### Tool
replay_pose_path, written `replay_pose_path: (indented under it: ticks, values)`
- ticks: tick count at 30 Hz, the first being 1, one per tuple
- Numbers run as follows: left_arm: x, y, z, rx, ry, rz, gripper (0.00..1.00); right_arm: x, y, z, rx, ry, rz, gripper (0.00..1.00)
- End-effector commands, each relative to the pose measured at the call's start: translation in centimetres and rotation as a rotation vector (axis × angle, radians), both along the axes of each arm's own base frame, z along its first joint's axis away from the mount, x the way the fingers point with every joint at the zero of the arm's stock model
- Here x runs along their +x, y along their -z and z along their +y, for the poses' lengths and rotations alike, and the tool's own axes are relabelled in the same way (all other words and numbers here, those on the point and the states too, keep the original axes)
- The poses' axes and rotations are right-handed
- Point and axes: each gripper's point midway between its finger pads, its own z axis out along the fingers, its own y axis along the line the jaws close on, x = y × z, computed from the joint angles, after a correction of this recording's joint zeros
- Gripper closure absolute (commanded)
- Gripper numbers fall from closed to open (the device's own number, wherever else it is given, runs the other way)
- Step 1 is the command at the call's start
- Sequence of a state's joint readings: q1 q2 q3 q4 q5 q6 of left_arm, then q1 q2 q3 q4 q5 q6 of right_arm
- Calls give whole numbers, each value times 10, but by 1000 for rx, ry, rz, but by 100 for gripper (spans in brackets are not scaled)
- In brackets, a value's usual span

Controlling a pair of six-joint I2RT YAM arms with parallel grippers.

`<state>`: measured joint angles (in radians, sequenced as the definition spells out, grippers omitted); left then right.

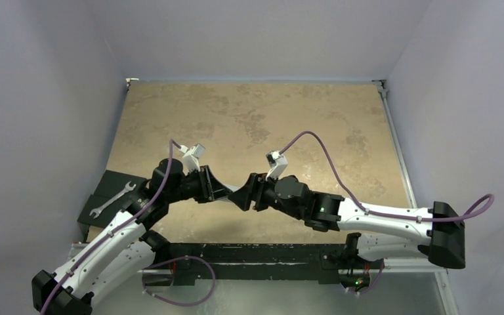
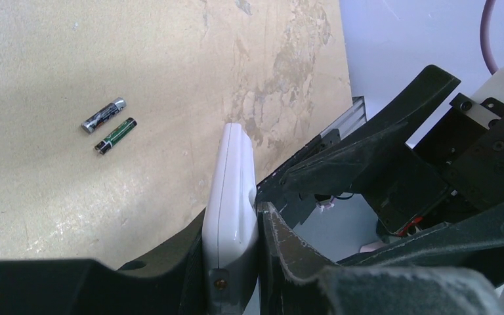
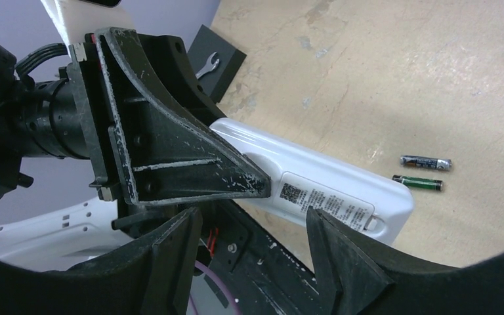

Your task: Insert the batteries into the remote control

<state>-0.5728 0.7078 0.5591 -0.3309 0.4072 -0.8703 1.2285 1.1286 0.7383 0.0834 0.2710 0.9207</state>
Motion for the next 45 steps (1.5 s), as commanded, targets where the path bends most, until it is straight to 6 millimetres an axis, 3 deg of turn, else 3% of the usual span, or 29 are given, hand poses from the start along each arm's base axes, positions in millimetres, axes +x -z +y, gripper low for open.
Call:
replay_pose_path:
  ticks: [1,9,23,32,45]
  values:
    - [5,-25,-6,-43,19,-81,100,-1,-8,-9,35,20,-8,32]
    - [-4,-32,-15,-110,79,-67,100,-23,-18,-20,141,-66,-3,27]
    - [-20,-45,-25,-246,150,-38,100,-38,-45,-63,239,-83,-81,19]
    - [-27,-65,-31,-346,196,-56,100,-43,-54,-66,279,-95,-72,18]
    - [-32,-74,-32,-378,224,-68,100,-42,-47,-71,267,-72,-38,17]
